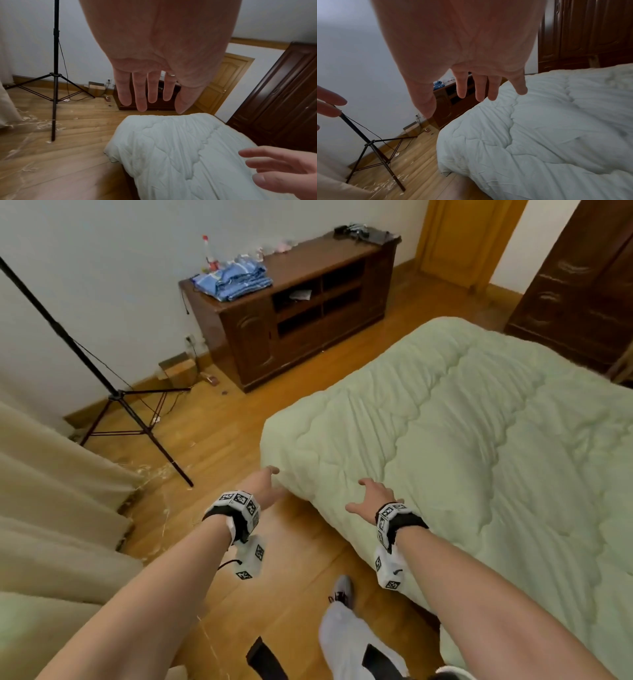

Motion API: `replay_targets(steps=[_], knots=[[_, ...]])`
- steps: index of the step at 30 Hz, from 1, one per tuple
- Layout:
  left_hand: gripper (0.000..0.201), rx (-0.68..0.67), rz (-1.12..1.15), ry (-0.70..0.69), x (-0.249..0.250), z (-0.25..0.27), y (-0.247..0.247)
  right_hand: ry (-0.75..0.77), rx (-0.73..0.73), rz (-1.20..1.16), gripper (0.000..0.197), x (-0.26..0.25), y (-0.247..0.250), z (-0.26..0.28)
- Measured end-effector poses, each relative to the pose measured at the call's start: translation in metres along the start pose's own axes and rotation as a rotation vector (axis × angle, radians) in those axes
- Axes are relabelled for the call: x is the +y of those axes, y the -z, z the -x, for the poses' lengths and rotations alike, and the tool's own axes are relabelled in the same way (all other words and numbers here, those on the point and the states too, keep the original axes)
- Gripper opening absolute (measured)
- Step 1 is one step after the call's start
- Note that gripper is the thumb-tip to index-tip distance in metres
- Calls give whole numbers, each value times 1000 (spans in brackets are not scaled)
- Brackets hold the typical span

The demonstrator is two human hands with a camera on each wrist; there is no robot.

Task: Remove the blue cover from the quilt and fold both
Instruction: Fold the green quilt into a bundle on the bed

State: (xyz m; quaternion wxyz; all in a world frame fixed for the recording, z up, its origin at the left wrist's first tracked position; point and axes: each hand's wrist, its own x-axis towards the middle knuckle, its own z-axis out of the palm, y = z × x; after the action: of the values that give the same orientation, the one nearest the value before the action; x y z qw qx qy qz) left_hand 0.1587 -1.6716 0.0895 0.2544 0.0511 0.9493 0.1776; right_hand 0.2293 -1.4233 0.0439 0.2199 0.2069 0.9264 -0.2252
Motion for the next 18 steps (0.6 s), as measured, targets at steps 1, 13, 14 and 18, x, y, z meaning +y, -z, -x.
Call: replay_targets(steps=[1,13,14,18], knots=[[61,-3,-9,12,-8,-23,7,-3,-16,6,81,-15,-4,-26],[65,-245,-265,56,-63,-412,6,-116,-239,5,96,-120,-78,-394],[66,-281,-264,65,-67,-436,-3,-132,-261,11,97,-122,-88,-415],[85,-377,-305,56,-83,-525,-55,-199,-298,32,104,-114,-137,-486]])
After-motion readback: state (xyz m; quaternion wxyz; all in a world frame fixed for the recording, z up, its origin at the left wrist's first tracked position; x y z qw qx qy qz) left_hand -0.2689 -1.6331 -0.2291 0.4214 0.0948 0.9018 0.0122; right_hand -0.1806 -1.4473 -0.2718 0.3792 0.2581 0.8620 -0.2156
